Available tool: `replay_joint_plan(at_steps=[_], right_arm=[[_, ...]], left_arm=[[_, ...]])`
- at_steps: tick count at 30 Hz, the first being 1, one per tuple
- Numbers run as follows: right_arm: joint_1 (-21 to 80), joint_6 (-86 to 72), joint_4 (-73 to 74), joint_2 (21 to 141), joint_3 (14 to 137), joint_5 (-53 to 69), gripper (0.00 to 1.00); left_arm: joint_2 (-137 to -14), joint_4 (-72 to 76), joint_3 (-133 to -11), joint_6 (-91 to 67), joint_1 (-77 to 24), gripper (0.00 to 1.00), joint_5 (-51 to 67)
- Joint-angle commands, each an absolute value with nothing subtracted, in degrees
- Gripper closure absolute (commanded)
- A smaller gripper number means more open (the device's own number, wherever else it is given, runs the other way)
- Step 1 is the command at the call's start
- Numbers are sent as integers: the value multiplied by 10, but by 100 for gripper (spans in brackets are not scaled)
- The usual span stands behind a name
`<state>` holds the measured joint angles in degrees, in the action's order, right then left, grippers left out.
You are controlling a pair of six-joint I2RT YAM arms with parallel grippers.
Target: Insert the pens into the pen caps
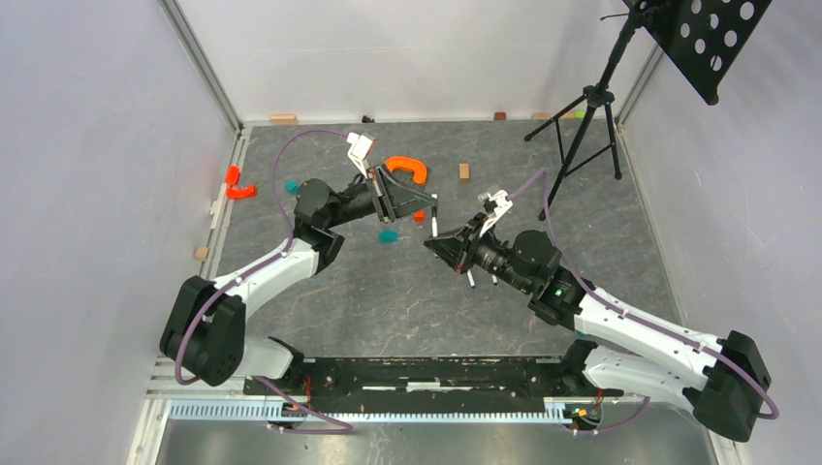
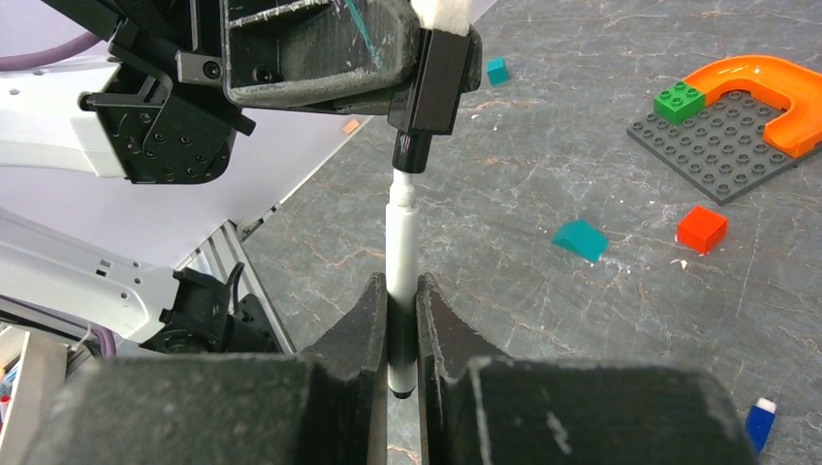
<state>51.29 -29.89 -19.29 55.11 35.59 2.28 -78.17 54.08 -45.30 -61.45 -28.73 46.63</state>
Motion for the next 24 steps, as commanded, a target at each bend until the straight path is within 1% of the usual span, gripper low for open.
replay_joint_plan(at_steps=[1,16,24], right_arm=[[516,-287,-215,560,393,11,100],[516,-271,-203,562,409,4,100],[515,-261,-195,566,437,-13,100]], left_arm=[[-766,551,-456,-591,-287,98,468],[-763,550,-454,-591,-287,98,468],[-759,550,-453,-587,-287,98,467]])
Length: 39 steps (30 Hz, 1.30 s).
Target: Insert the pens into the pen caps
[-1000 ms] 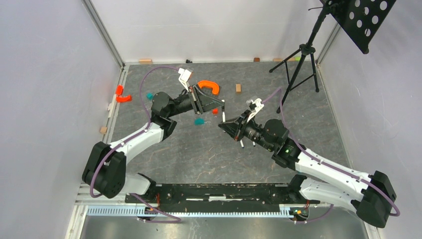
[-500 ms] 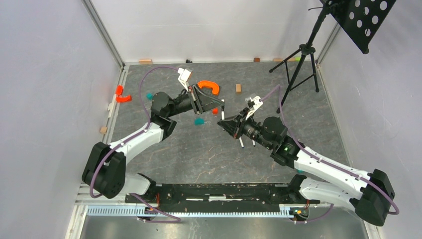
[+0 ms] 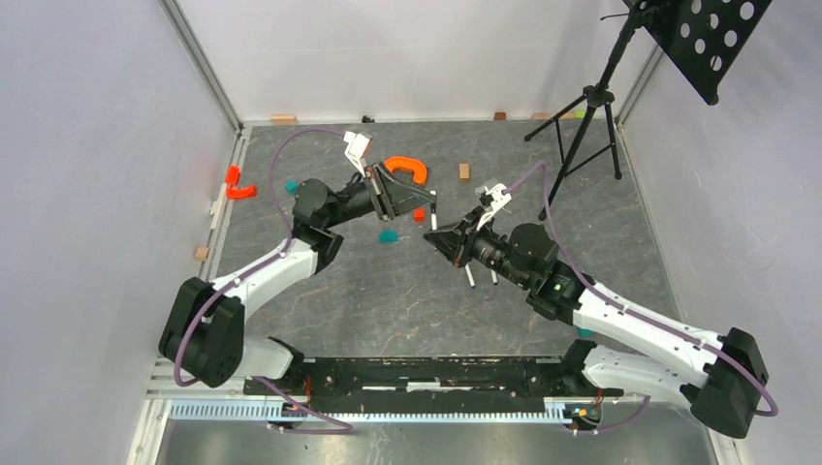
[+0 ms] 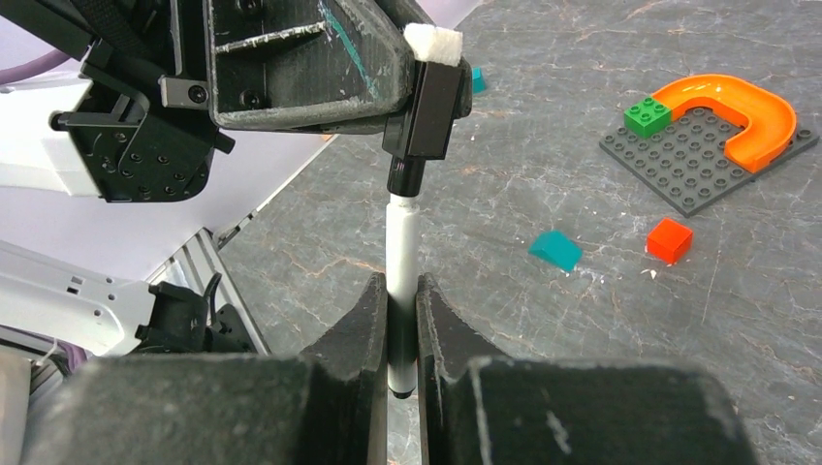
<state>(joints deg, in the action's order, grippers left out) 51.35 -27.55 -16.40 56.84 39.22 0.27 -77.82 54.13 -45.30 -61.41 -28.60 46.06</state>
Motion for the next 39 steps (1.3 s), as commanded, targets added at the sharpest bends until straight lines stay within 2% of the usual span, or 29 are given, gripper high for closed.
replay_joint_plan(at_steps=[1,8,16,25,32,39], right_arm=[[516,-261,-196,567,439,-14,100],[516,-271,-158,591,489,-46,100],[516,-269,-84,625,558,-86,100],[516,-195,-119,645,566,-108,100],[516,-131,-184,661,527,-138,100],[516,-140,-200,704,536,-176,100]], left_arm=[[-759,547,-453,-585,-287,98,466],[-757,536,-454,-576,-288,98,464],[-741,426,-468,-519,-288,98,436],[-746,306,-490,-489,-288,98,373],[-766,207,-520,-469,-287,98,340],[-780,196,-528,-473,-288,98,340]])
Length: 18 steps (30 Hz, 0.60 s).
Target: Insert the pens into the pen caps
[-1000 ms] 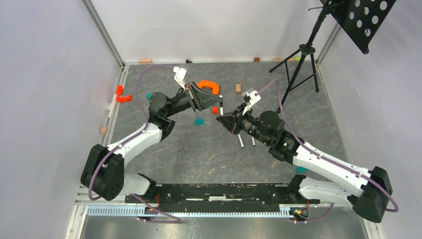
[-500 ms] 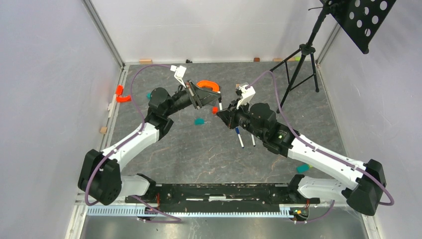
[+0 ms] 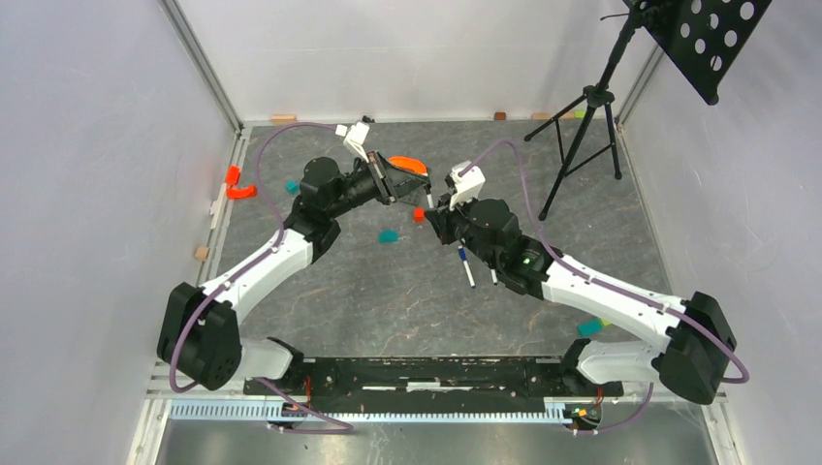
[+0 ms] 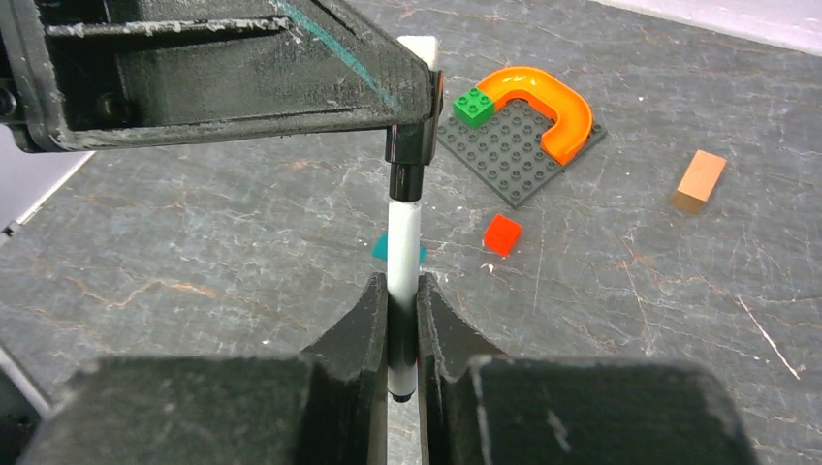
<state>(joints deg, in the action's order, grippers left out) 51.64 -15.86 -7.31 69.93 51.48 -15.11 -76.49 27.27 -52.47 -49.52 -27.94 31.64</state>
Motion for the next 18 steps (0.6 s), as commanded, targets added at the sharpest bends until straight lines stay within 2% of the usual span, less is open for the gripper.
replay_joint_plan(at_steps=[1,3,9,13,18], right_arm=[[515,-141,-207,702,535,-175,100],[510,-144,-214,695,532,-161,100],[408,-247,-294,652,490,53,100],[389,-287,-354,653,487,174,100],[362,-357,-467,652,466,256,100]], left_arm=[[-780,196,-528,-470,-287,98,344],[-778,196,-527,-464,-287,98,351],[-770,207,-528,-454,-288,98,373],[-772,277,-519,-489,-288,98,413],[-762,350,-504,-509,-293,98,449]])
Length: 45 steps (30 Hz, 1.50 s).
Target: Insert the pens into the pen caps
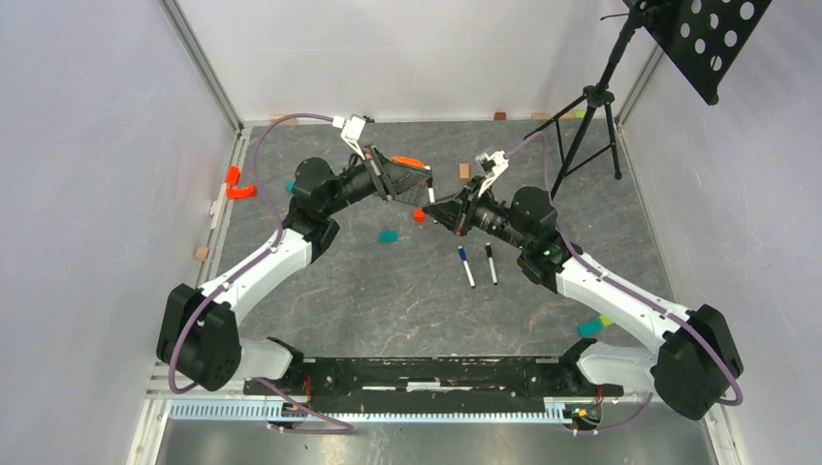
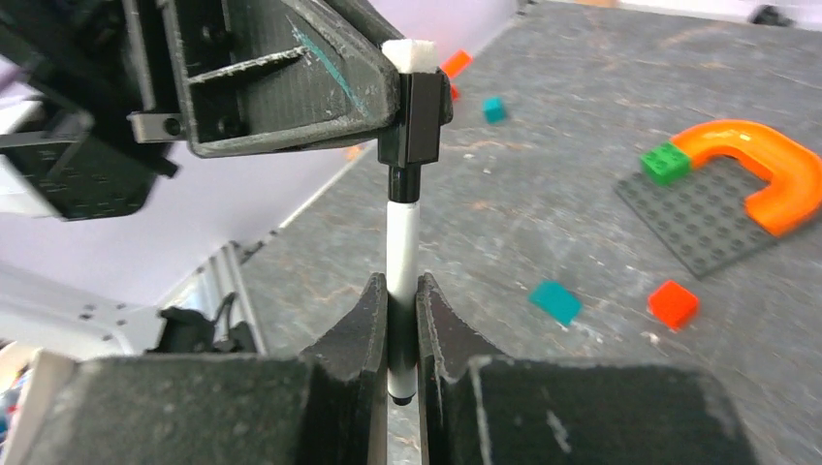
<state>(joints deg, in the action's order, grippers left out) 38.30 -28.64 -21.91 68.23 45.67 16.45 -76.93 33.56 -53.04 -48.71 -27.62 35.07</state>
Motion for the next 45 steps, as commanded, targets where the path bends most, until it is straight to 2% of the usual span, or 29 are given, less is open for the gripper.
replay_joint_plan(at_steps=[1,10,17,28,29,31,34,38,40,42,45], right_arm=[[354,-372,-491,654,463,269,100],[305,-443,-618,643,462,377,100],[302,-516,-767,654,474,461,100],[299,-659,-919,691,518,501,100],[298,-658,-915,689,516,501,100],[298,-647,-903,682,511,502,100],[299,-611,-858,665,497,502,100],[298,-532,-764,634,478,499,100],[298,-504,-725,622,470,495,100],[298,-469,-663,608,465,482,100],[299,-368,-500,568,464,415,100]], left_arm=[[-760,362,-503,-511,-298,98,459],[-747,414,-496,-507,-317,98,502],[-766,573,-487,-591,-334,98,567],[-754,587,-482,-573,-358,97,588],[-754,586,-482,-573,-358,94,586],[-750,579,-480,-566,-357,77,581],[-740,550,-482,-545,-356,58,577],[-723,537,-477,-529,-353,23,567],[-715,534,-473,-523,-349,11,560],[-708,526,-470,-517,-343,1,550],[-685,500,-456,-493,-330,0,507]])
